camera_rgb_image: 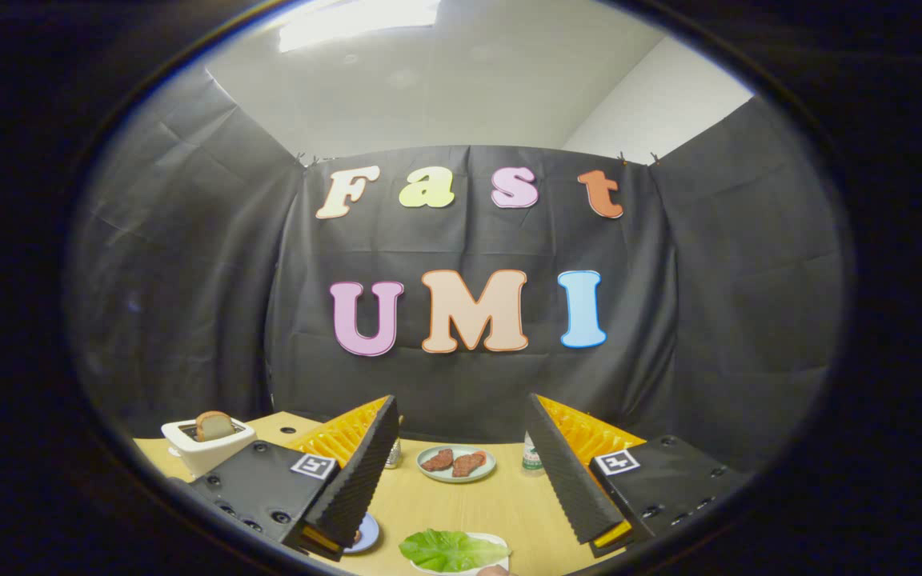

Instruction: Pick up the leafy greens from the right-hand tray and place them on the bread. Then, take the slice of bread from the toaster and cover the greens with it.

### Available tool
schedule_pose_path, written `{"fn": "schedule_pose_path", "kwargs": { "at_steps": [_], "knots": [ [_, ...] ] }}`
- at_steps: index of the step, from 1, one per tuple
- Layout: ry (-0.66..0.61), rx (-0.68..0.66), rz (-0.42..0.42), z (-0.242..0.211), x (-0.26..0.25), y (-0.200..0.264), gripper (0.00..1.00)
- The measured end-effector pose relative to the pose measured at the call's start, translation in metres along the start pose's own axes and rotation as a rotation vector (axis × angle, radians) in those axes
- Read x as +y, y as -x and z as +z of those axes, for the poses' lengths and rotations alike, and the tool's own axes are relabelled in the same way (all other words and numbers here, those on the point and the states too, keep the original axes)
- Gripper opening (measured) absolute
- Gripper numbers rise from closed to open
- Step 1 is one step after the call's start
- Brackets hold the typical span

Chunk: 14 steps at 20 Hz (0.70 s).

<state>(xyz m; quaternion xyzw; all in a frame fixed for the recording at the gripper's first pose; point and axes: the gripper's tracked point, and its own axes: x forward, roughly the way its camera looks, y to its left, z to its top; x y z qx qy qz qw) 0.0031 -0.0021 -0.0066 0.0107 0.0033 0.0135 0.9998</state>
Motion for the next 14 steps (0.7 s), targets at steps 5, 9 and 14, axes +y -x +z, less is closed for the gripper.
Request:
{"fn": "schedule_pose_path", "kwargs": {
  "at_steps": [5, 9, 14],
  "knots": [
    [-0.02, 0.004, 0.001, -0.001, -0.002, -0.001, 1.0],
    [0.013, 0.006, 0.007, 0.003, -0.008, -0.001, 1.0],
    [0.023, 0.006, 0.007, 0.002, -0.012, -0.003, 1.0]
  ]
}}
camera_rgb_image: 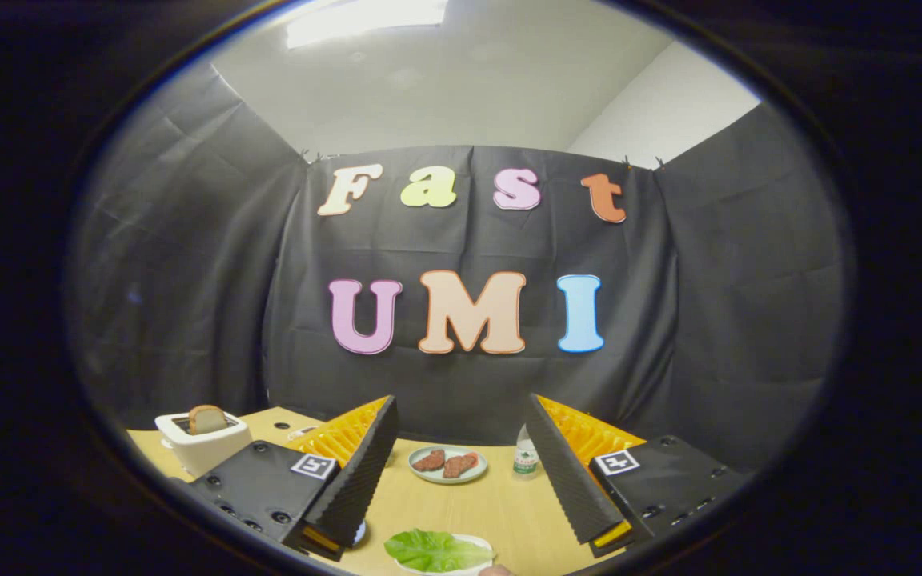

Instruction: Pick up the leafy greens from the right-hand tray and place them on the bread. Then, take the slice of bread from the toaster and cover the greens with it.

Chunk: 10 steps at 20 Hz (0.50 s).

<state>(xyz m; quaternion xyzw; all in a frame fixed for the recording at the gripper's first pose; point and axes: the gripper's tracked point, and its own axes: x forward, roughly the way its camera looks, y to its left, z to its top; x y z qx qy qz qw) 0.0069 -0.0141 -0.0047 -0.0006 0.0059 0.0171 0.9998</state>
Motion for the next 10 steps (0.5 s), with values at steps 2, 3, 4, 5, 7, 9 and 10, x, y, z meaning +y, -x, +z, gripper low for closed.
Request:
{"fn": "schedule_pose_path", "kwargs": {
  "at_steps": [2, 3, 4, 5, 7, 9, 10],
  "knots": [
    [-0.017, 0.005, 0.021, -0.002, 0.004, -0.001, 1.0],
    [-0.022, 0.012, 0.047, -0.006, 0.009, -0.001, 1.0],
    [-0.021, 0.022, 0.066, -0.01, 0.011, -0.002, 1.0],
    [-0.014, 0.034, 0.08, -0.014, 0.012, -0.003, 1.0],
    [0.007, 0.054, 0.094, -0.022, 0.008, -0.006, 1.0],
    [0.018, 0.07, 0.114, -0.028, 0.011, -0.009, 1.0],
    [0.027, 0.077, 0.12, -0.032, 0.009, -0.012, 1.0]
  ]
}}
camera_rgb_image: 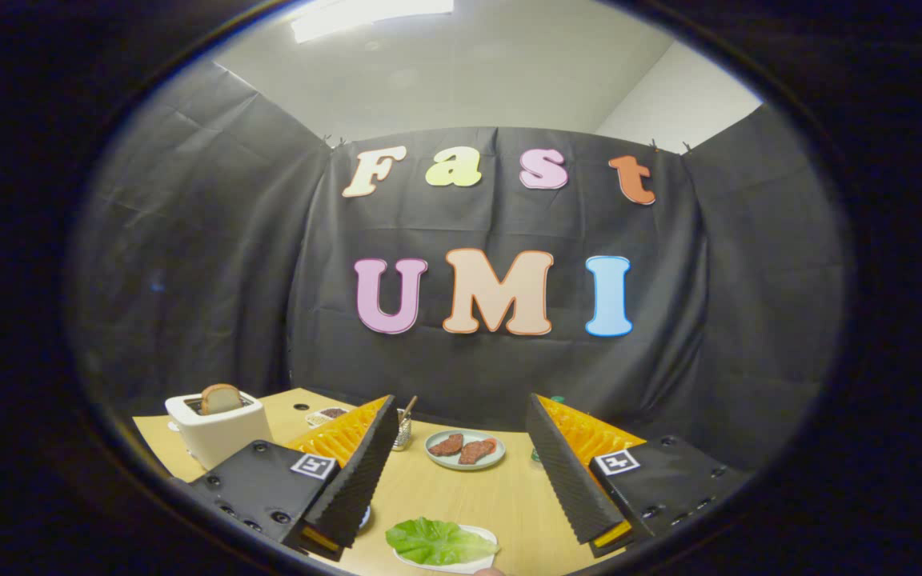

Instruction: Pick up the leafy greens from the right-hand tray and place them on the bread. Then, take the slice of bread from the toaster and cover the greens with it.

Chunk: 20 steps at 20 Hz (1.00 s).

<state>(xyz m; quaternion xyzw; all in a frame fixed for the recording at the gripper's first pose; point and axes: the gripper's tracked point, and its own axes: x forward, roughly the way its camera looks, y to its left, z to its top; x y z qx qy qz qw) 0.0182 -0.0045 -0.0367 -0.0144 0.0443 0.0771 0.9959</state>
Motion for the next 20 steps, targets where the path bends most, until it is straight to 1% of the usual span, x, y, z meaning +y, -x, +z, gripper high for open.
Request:
{"fn": "schedule_pose_path", "kwargs": {
  "at_steps": [6, 11, 20],
  "knots": [
    [0.074, 0.082, 0.092, -0.031, -0.002, -0.015, 1.0],
    [0.09, 0.155, 0.177, -0.056, 0.001, -0.029, 1.0],
    [0.169, 0.276, 0.334, -0.104, 0.012, -0.045, 1.0]
  ]
}}
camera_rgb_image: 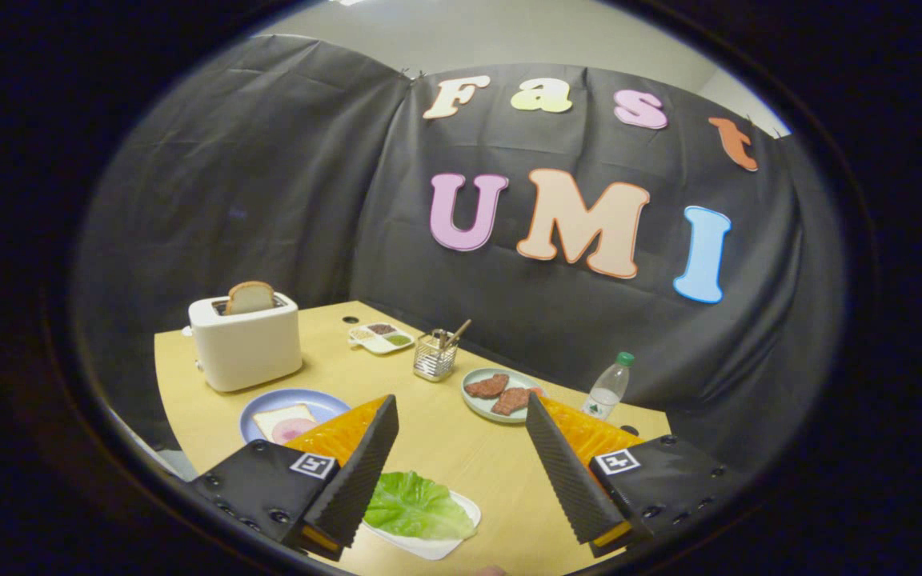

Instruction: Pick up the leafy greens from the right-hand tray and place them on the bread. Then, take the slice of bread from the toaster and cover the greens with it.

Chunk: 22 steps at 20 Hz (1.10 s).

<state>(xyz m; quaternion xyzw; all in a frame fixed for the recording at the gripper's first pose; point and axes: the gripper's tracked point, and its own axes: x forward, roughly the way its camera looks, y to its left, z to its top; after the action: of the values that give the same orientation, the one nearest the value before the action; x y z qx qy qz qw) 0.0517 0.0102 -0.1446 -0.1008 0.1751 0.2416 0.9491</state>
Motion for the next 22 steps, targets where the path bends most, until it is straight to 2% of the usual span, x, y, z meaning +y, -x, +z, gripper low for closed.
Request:
{"fn": "schedule_pose_path", "kwargs": {
  "at_steps": [8, 22],
  "knots": [
    [0.13, 0.119, 0.107, -0.037, 0.004, -0.021, 1.0],
    [0.221, 0.327, 0.286, -0.114, 0.031, -0.055, 0.99]
  ]
}}
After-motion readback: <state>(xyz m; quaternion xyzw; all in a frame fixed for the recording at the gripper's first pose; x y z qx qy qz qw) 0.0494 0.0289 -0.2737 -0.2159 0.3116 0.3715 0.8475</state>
